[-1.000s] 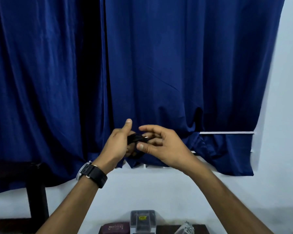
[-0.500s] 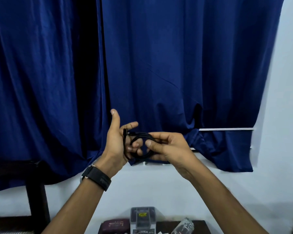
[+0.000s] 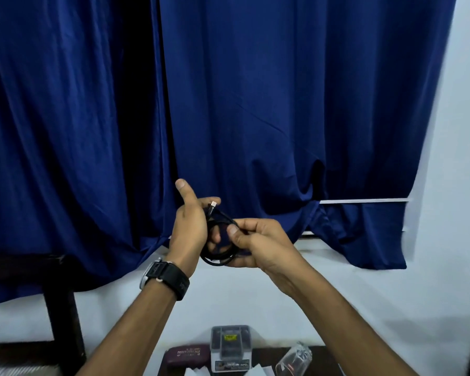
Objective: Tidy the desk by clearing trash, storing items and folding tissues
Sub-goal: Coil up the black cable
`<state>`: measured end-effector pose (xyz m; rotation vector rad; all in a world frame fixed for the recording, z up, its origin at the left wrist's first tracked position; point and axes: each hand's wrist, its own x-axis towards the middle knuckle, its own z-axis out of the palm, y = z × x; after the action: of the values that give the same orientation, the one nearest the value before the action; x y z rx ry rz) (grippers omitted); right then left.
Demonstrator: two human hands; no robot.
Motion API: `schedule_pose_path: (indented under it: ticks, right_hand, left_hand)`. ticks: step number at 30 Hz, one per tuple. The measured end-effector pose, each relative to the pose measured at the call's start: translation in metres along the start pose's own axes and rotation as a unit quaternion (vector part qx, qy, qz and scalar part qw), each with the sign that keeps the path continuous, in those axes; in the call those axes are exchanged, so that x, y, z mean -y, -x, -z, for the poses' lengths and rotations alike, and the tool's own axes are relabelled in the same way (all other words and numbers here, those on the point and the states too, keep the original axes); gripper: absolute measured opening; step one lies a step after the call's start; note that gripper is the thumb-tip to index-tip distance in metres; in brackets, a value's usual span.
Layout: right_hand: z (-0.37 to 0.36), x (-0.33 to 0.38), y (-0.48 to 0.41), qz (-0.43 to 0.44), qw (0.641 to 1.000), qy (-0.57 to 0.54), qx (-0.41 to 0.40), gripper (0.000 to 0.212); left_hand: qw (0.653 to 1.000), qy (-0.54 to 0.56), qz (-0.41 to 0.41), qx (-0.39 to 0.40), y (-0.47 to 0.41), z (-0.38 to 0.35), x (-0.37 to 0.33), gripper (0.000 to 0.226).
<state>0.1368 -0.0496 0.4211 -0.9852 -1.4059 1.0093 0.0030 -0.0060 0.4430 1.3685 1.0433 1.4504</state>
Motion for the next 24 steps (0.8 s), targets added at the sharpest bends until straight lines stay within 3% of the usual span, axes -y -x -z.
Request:
schedule_pose_path:
  ticks: [3,6,9,13,15,17,19,21,24]
  right_hand:
    - [-0.009,-0.009,-0.003,0.038,0.992,0.108,-0.062,0.025]
    - [-0.013,-0.020,-0.009,0.070,0.960,0.233,-0.141,0.023]
    - [-0.013,-0.024,-0.015,0.052,0.968,0.155,-0.189,0.026]
    - [-0.015,-0.024,-0.017,0.022,0.973,0.050,-0.226,0.031]
    - [-0.016,-0.025,-0.019,0.006,0.970,0.008,-0.241,0.031]
    - [-0.016,-0.026,-0.021,0.003,0.964,-0.024,-0.264,0.031]
    - [-0.012,-0.025,-0.021,0.009,0.956,-0.049,-0.290,0.030]
    - [-0.005,-0.022,-0.020,0.019,0.949,-0.064,-0.308,0.027]
    - [0.007,-0.019,-0.017,0.033,0.943,-0.065,-0.326,0.025]
  left_hand:
    - [0.999,0.027,0.030,0.013,0.004,-0.006,0.000,0.100]
    - [0.983,0.144,0.095,0.069,0.009,-0.009,0.001,0.104]
    - [0.940,0.308,0.105,0.100,0.018,-0.012,0.011,0.093]
    - [0.927,0.372,-0.013,0.049,0.042,-0.026,0.033,0.087]
    - [0.904,0.425,-0.033,0.019,0.053,-0.032,0.039,0.084]
    - [0.905,0.423,-0.017,-0.045,0.056,-0.035,0.043,0.073]
    - [0.908,0.408,0.029,-0.090,0.058,-0.034,0.048,0.055]
    - [0.912,0.384,0.118,-0.080,0.058,-0.028,0.058,0.041]
    - [0.899,0.295,0.308,0.099,0.066,-0.014,0.077,0.059]
